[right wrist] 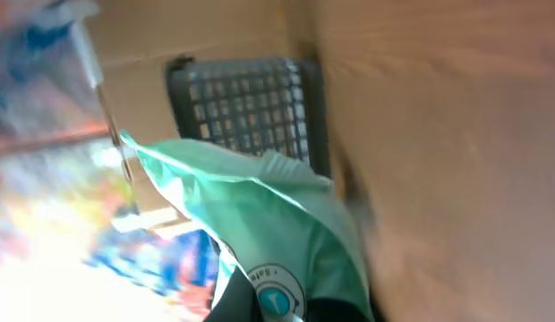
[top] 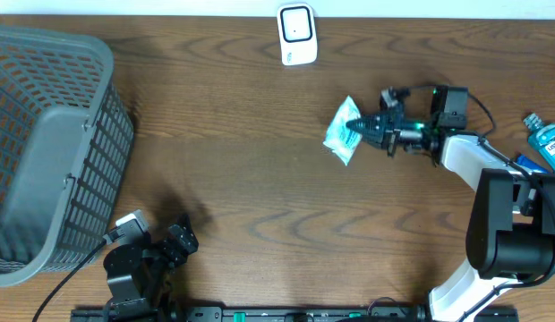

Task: Scan the item barcode
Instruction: 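Turn the held tissue pack with the right gripper above the table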

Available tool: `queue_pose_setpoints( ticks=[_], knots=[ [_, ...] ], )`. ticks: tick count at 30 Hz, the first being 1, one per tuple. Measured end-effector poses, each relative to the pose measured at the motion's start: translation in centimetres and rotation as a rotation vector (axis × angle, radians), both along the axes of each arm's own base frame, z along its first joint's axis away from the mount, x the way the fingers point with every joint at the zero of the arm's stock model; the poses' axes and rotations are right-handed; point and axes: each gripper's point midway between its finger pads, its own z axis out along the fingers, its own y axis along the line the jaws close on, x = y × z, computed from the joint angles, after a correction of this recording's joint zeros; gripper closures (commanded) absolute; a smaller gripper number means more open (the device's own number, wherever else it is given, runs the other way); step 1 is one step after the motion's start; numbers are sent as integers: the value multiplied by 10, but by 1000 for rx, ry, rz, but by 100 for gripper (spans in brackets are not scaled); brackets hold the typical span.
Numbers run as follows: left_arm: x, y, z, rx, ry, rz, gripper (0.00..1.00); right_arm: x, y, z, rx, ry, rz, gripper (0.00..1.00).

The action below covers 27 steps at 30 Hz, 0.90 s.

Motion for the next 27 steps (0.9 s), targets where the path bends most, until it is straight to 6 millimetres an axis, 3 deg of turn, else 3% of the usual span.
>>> queue_pose_setpoints(
  ticks=[3,11,21,24,25,27],
  knots=[
    [0,0,0,0,0,0,2,4,8,22,26,-221,60,99],
    [0,0,0,0,0,0,2,-2,31,47,45,-546,170,99],
    [0,0,0,0,0,0,2,-30,78,90,84,-1077,320,99],
    [0,0,0,0,0,0,2,-50,89,124,105,-1352,350,99],
    [0,0,0,0,0,0,2,-68,93,149,119,-1515,359,99],
    [0,0,0,0,0,0,2,-93,95,179,137,-1690,366,99]
  ],
)
